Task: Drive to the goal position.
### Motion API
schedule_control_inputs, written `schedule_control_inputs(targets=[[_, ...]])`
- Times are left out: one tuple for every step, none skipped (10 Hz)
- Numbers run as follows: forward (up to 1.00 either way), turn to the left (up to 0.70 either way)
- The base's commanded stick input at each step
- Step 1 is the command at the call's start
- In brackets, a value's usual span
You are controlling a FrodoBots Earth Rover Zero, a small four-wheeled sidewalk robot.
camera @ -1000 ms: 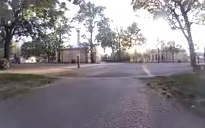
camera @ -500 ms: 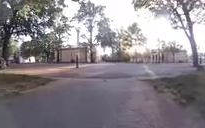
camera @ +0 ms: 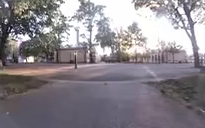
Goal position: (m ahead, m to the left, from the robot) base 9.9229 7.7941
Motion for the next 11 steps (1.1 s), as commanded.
schedule_control_inputs(targets=[[0.7, 0.0], [0.7, 0.0], [0.7, 0.0], [0.7, 0.0], [0.7, 0.0], [0.7, 0.0], [0.7, 0.0], [0.7, 0.0], [0.7, 0.0], [0.7, 0.0], [0.7, 0.0]])
